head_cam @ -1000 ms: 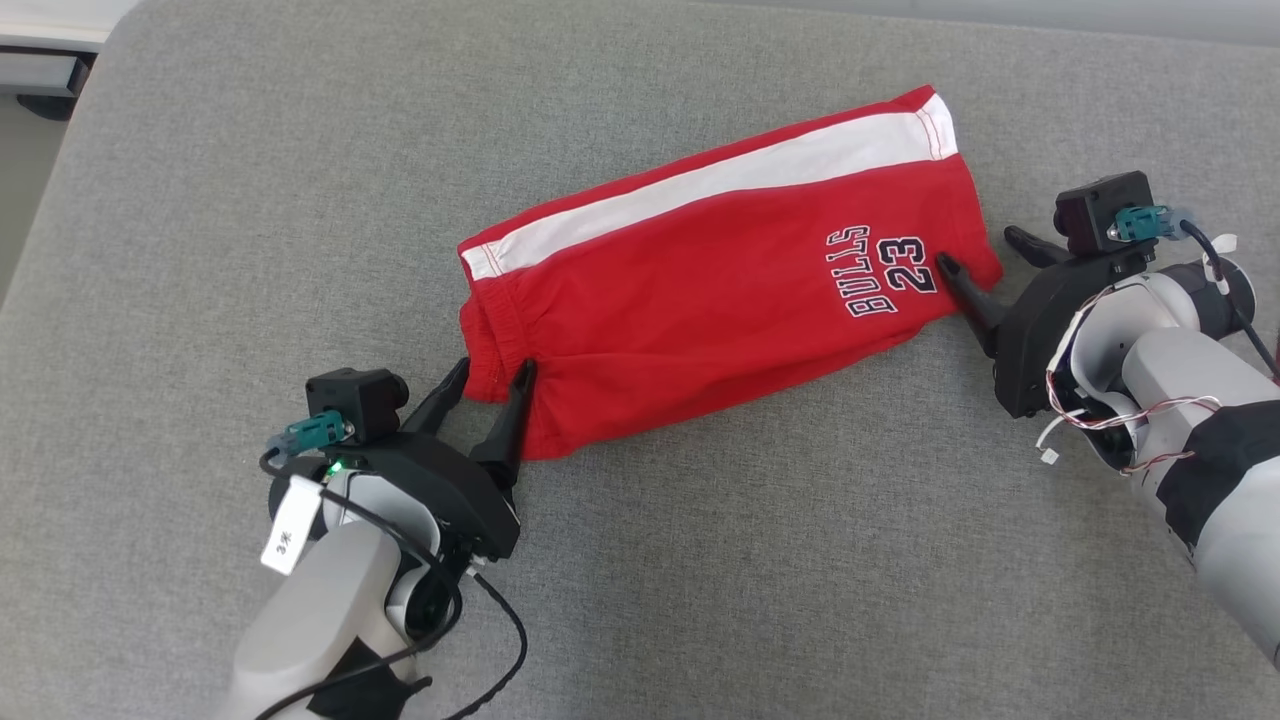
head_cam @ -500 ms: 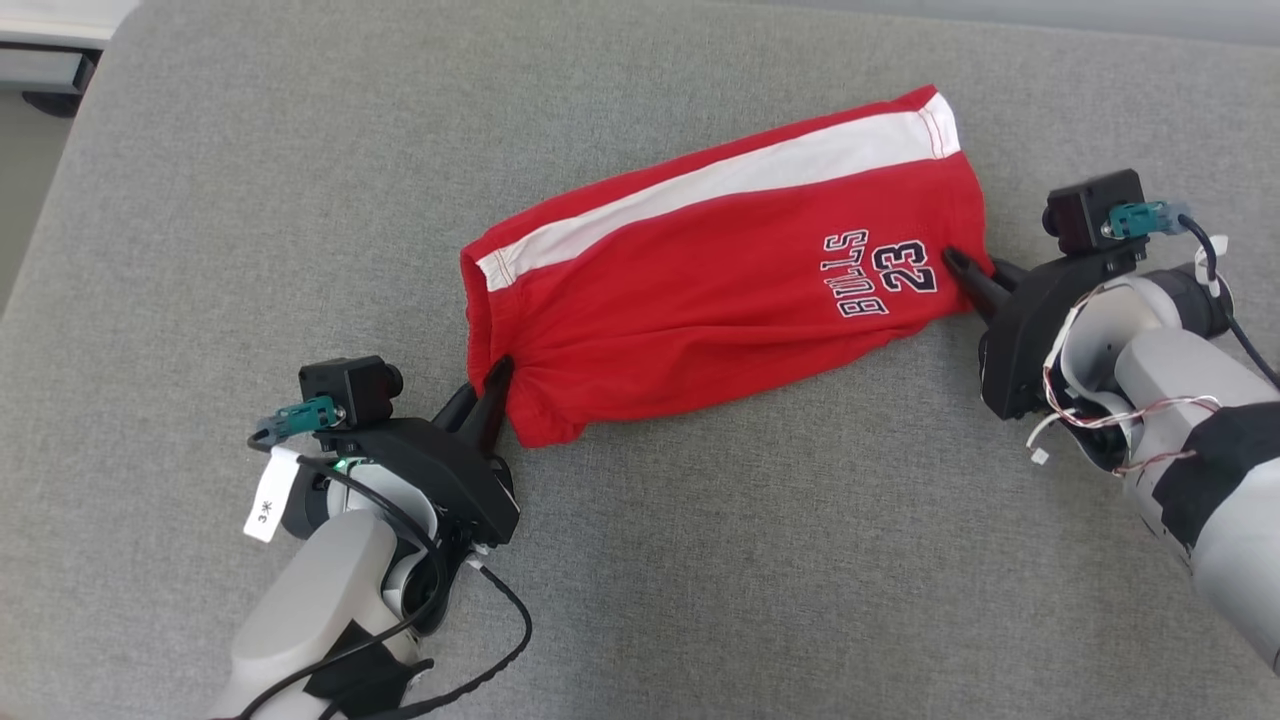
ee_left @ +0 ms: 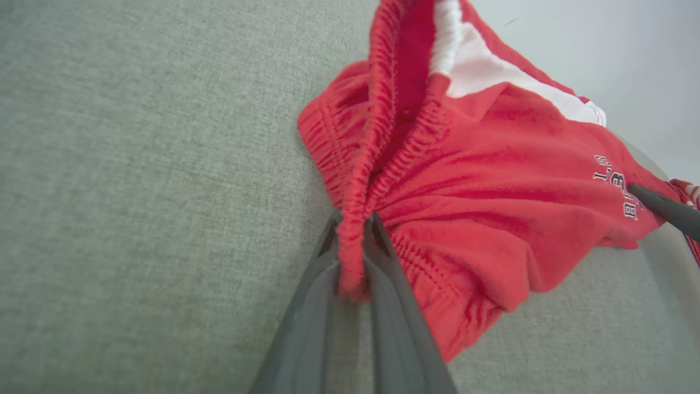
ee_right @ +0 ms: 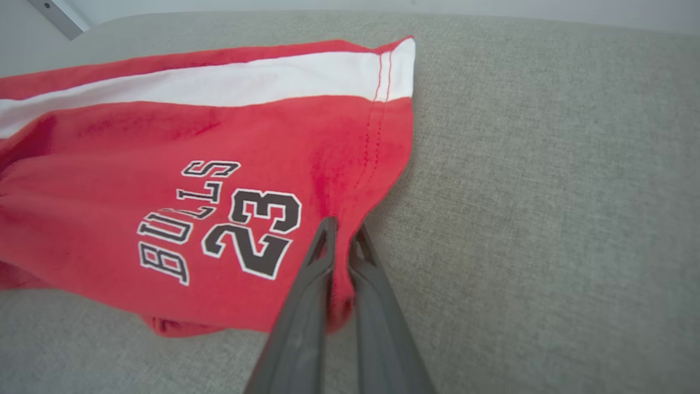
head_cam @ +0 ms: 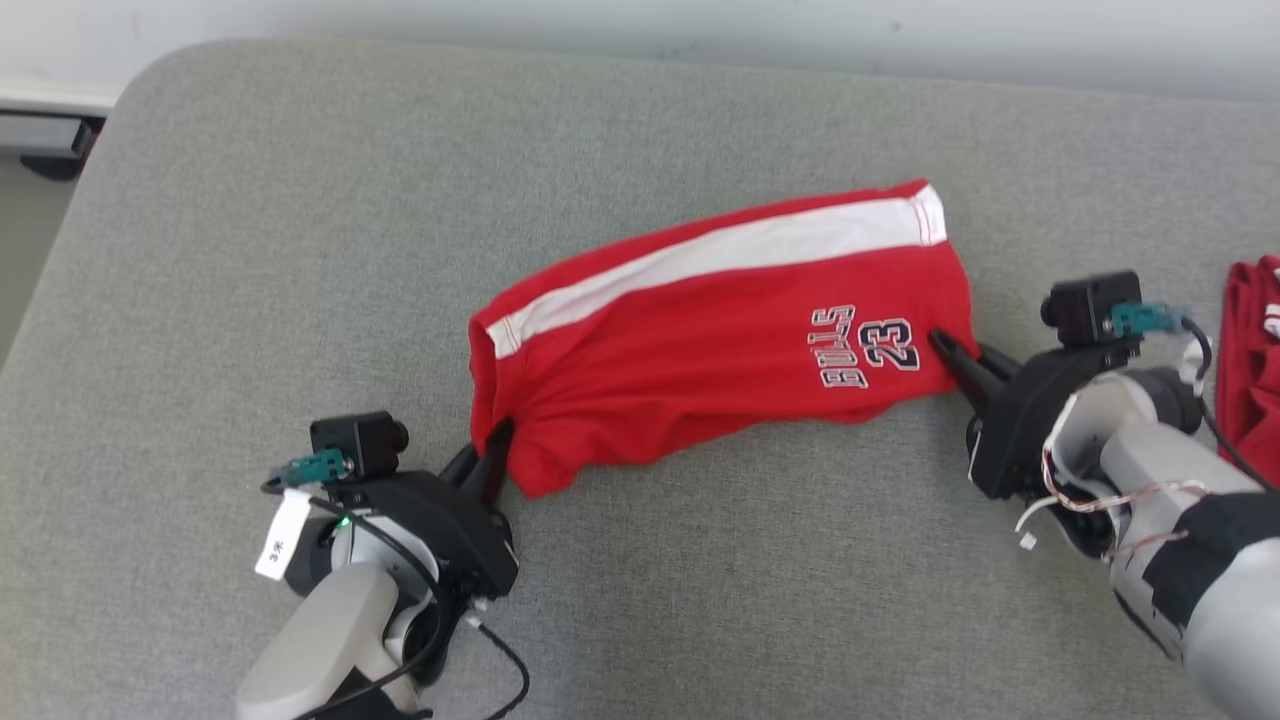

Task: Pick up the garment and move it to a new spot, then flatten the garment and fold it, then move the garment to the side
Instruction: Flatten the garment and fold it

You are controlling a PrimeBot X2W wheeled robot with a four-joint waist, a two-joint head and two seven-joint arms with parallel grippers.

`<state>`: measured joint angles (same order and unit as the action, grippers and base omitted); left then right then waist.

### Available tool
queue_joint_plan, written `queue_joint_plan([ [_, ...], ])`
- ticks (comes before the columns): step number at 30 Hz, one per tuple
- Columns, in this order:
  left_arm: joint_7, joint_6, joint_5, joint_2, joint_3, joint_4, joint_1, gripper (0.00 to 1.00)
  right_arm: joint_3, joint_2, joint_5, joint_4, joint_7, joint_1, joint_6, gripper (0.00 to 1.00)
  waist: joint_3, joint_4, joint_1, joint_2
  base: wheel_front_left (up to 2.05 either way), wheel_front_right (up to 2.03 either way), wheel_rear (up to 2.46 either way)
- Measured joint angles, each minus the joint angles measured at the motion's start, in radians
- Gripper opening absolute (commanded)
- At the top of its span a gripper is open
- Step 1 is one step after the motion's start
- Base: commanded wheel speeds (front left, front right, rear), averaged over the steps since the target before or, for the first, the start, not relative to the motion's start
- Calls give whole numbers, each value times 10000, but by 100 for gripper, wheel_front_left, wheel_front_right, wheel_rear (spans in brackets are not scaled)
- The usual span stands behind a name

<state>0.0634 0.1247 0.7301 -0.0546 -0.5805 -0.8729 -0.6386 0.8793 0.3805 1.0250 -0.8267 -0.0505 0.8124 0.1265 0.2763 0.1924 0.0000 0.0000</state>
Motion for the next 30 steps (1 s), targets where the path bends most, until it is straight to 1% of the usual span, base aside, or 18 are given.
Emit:
queue_joint_plan([
  [8,-15,2,2,-307,-224,94,462,0,-2,88,307,451,-518,-708,0,0,-557,-147,-1,0,0,0,0],
  [9,-67,2,33,-435,-330,203,648,0,-10,130,385,589,-663,-944,0,0,-731,-196,-1,0,0,0,0],
  [16,-192,2,326,-809,-602,596,1296,0,15,238,665,999,-1018,-1747,2,0,-1237,-395,-1,-1,0,0,0],
  [23,-364,2,527,-1122,-849,1197,1995,0,23,313,849,1329,-1308,-2579,2,0,-1665,-836,-1,-1,0,0,0],
  [30,-516,2,631,-1292,-1091,1850,2549,0,-109,646,1032,1618,-1538,-3503,13,0,-1988,-1291,-1,-1,0,0,0],
])
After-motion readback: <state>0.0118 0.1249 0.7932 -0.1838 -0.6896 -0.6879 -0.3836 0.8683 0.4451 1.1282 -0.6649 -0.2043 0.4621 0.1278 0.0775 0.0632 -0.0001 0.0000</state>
